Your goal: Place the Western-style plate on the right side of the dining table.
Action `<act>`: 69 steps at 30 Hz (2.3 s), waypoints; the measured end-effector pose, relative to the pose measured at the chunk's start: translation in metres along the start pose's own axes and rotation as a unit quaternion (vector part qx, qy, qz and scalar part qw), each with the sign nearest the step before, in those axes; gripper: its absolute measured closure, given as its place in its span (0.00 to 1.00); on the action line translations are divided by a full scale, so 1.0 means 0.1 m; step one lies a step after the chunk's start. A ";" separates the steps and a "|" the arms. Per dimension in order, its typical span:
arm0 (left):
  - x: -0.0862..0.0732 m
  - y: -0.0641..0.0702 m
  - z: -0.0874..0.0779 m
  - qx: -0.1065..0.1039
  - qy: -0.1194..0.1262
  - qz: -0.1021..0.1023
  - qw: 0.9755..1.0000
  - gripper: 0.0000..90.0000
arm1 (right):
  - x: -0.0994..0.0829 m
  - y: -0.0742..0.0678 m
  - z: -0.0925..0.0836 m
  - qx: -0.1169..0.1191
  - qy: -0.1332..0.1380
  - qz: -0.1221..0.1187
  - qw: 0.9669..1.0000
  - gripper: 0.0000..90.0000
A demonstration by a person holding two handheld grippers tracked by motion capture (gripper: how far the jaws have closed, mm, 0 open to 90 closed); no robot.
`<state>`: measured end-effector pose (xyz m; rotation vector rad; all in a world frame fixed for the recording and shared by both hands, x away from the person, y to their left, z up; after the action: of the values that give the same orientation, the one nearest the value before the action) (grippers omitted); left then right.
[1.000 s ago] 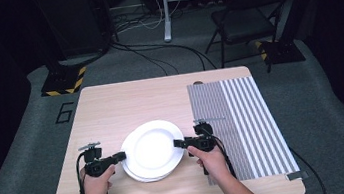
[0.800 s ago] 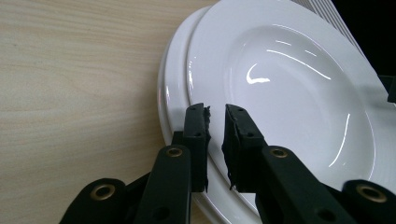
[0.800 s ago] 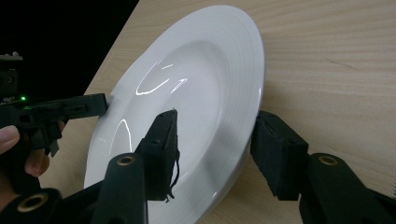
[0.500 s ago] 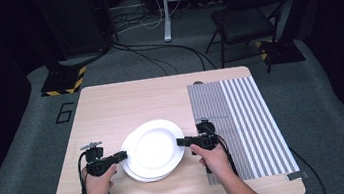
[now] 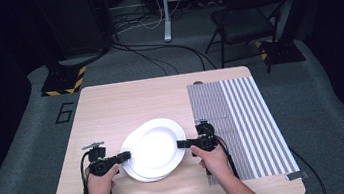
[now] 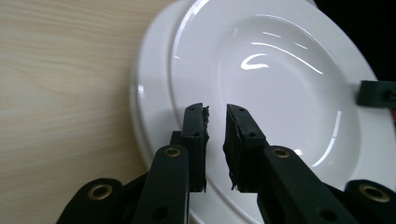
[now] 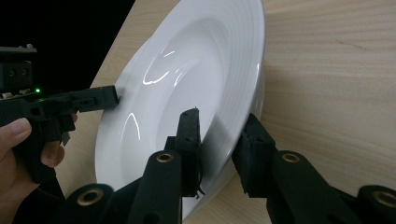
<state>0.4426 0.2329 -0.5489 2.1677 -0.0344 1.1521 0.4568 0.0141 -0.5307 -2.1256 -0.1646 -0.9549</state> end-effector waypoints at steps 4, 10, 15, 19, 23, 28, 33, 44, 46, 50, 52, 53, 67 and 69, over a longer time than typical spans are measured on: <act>-0.01 0.04 0.04 0.007 -0.002 0.028 1.000 0.86 | 0.00 0.00 -0.01 -0.001 0.000 0.001 1.000 0.82; 0.01 -0.01 0.03 0.016 0.000 0.022 1.000 0.81 | 0.05 0.03 -0.06 0.009 0.014 0.013 1.000 0.85; 0.02 -0.02 0.03 0.017 0.001 0.019 1.000 0.79 | 0.10 0.03 -0.10 0.009 0.022 0.005 1.000 0.86; 0.02 0.00 0.04 0.015 0.002 0.022 1.000 0.74 | 0.11 0.03 -0.11 0.007 0.021 -0.001 1.000 0.86; 0.01 0.01 0.06 0.009 0.000 0.022 1.000 0.71 | 0.13 0.03 -0.12 0.004 0.024 -0.004 1.000 0.86; 0.01 0.04 0.08 0.006 -0.001 0.015 1.000 0.67 | 0.12 0.06 -0.14 0.007 0.023 0.004 1.000 0.85; 0.00 0.06 0.11 0.000 -0.006 0.008 1.000 0.65 | 0.11 0.07 -0.14 0.009 0.025 0.009 1.000 0.85; -0.04 0.11 0.19 0.003 -0.020 -0.004 1.000 0.58 | 0.07 0.15 -0.17 0.022 0.030 0.041 0.998 0.85; -0.07 0.13 0.22 0.003 -0.026 0.004 1.000 0.57 | 0.07 0.15 -0.17 0.024 0.033 0.044 0.998 0.85; -0.10 0.16 0.24 0.007 -0.030 0.008 0.999 0.55 | 0.06 0.15 -0.17 0.020 0.036 0.040 0.998 0.84; -0.11 0.17 0.25 0.009 -0.031 0.007 0.999 0.55 | 0.06 0.15 -0.17 0.020 0.037 0.040 0.998 0.84; -0.12 0.17 0.25 0.009 -0.032 0.005 0.999 0.55 | 0.06 0.15 -0.17 0.019 0.038 0.038 0.998 0.84; -0.11 0.22 0.19 0.011 -0.019 0.004 1.000 0.58 | 0.06 0.12 -0.23 -0.074 0.036 -0.061 0.995 0.61; -0.11 0.24 0.18 0.014 -0.020 0.010 1.000 0.58 | 0.04 0.09 -0.23 -0.074 0.030 -0.070 0.994 0.58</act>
<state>0.4411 0.2016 -0.5509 2.2201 -0.0590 1.1270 0.4502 -0.0089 -0.5240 -2.2414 -0.2210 -1.1418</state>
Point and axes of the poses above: each handheld gripper's, and its own axes: z roughly forward along the jaws, x roughly out of its top, y roughly to its right, the point moved 10 cm from there along z, roughly forward along the jaws, and after that the axes turned 15 degrees about y, right-handed, at the moved point
